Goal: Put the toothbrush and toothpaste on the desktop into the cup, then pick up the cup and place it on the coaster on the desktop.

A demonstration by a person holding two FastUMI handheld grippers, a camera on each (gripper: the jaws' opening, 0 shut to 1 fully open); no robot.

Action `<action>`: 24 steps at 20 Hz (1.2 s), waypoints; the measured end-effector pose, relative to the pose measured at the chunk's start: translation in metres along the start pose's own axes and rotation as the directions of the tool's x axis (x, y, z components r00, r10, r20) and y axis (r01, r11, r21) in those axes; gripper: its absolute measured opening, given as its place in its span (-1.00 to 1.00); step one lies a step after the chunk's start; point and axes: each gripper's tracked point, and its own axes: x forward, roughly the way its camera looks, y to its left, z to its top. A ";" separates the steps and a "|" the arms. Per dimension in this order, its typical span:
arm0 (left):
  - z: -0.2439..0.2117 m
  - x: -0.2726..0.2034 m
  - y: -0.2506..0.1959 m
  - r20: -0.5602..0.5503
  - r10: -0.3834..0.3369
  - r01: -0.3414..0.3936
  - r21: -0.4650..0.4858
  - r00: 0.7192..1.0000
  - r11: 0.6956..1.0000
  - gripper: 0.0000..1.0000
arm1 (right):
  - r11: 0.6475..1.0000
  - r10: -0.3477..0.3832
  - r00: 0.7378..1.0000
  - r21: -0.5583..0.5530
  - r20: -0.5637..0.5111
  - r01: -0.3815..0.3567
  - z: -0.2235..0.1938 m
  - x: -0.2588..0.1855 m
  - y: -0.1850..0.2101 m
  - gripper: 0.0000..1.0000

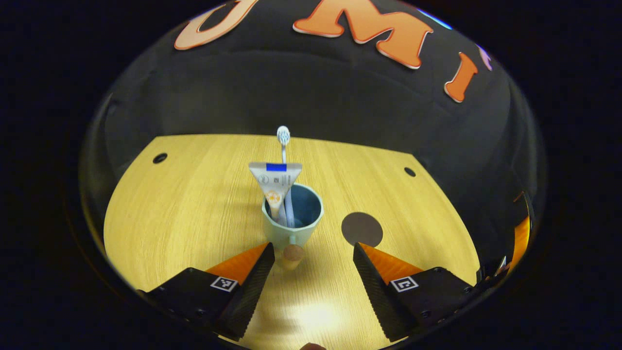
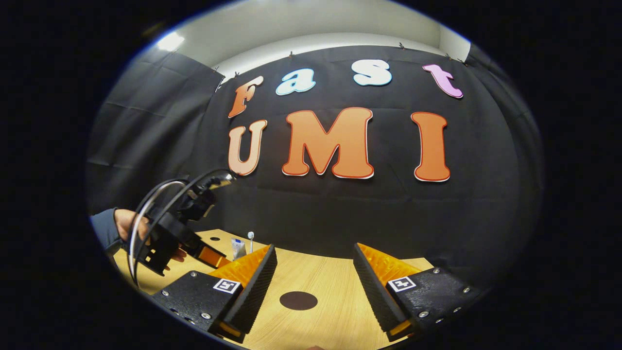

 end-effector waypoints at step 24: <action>0.019 0.108 0.029 -0.266 0.196 -0.182 0.075 0.944 0.980 -0.40 | 0.986 -0.060 0.998 0.154 -0.022 0.063 -0.033 -0.044 -0.052 0.93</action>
